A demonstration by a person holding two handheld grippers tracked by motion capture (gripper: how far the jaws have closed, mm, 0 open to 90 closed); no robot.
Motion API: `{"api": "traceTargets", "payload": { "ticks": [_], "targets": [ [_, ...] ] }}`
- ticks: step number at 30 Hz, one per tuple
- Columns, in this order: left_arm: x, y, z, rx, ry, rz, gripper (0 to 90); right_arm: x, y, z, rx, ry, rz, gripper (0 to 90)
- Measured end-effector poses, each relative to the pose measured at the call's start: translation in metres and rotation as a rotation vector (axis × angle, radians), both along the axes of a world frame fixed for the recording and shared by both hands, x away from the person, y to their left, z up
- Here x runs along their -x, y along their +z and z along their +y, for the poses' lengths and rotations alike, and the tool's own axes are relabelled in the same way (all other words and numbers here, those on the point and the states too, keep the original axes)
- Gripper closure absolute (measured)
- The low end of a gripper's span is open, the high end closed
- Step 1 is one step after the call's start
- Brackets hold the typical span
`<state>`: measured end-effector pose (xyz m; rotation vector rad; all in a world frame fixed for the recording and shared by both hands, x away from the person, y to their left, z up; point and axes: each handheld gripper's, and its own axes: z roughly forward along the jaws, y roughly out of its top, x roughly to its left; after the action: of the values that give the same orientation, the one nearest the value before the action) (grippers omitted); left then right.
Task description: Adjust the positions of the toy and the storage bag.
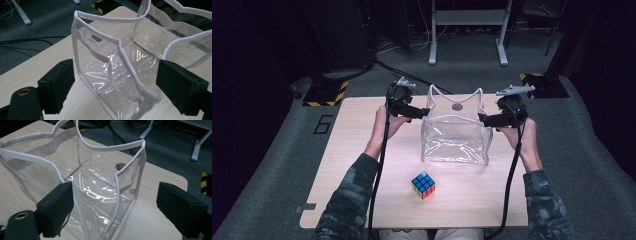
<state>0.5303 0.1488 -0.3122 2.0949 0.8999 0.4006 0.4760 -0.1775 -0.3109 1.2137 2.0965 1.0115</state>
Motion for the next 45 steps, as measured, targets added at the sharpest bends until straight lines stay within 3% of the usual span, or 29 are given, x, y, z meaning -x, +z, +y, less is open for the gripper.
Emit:
{"api": "traceTargets", "payload": {
  "ticks": [8,9,11,12,14,15,17,19,20,22,24,25,26,29,34,45],
  "targets": [
    [-0.016,-0.004,-0.013,-0.030,-0.014,0.039,20.9,-0.020,-0.007,0.004,-0.006,-0.019,0.054,17.3],
    [-0.019,-0.006,-0.016,-0.040,-0.019,0.052,26.6,-0.024,-0.010,0.005,-0.006,-0.024,0.070,22.4],
    [-0.024,-0.010,-0.019,-0.042,-0.014,0.077,28.4,-0.026,-0.011,0.005,-0.004,-0.025,0.072,23.3],
    [-0.026,-0.013,-0.021,-0.041,-0.013,0.091,34.0,-0.029,-0.013,0.005,-0.011,-0.030,0.087,29.7],
    [-0.031,-0.017,-0.022,-0.039,-0.014,0.114,35.6,-0.030,-0.014,0.005,-0.011,-0.037,0.092,31.7],
    [-0.033,-0.019,-0.023,-0.042,-0.015,0.123,43.1,-0.032,-0.016,0.005,-0.010,-0.037,0.103,38.8],
    [-0.037,-0.023,-0.022,-0.005,-0.052,0.176,51.7,-0.034,-0.017,0.005,-0.008,-0.038,0.111,47.3],
    [-0.037,-0.023,-0.023,-0.008,-0.058,0.176,60.8,-0.035,-0.018,0.006,-0.007,-0.040,0.120,50.5],
    [-0.036,-0.023,-0.024,-0.008,-0.061,0.171,60.8,-0.037,-0.019,0.006,0.000,-0.042,0.125,54.8],
    [-0.033,-0.021,-0.027,-0.038,-0.063,0.163,67.0,-0.039,-0.021,0.007,0.002,-0.046,0.136,61.0],
    [-0.031,-0.020,-0.030,-0.057,-0.064,0.156,76.3,-0.041,-0.024,0.009,0.004,-0.054,0.145,73.0],
    [-0.030,-0.020,-0.030,-0.069,-0.056,0.151,76.3,-0.041,-0.024,0.009,0.004,-0.054,0.145,73.0],
    [-0.029,-0.020,-0.031,-0.080,-0.050,0.145,80.7,-0.041,-0.026,0.011,0.000,-0.055,0.143,81.0],
    [-0.026,-0.022,-0.030,-0.090,-0.028,0.129,84.3,-0.041,-0.028,0.014,-0.002,-0.053,0.131,85.7],
    [-0.022,-0.018,-0.023,-0.125,-0.003,0.107,85.3,-0.041,-0.026,0.019,-0.005,-0.049,0.113,87.2],
    [-0.013,-0.012,0.021,-0.093,0.075,0.097,85.3,-0.047,-0.024,0.047,-0.002,-0.007,0.074,87.4]
  ]
}}
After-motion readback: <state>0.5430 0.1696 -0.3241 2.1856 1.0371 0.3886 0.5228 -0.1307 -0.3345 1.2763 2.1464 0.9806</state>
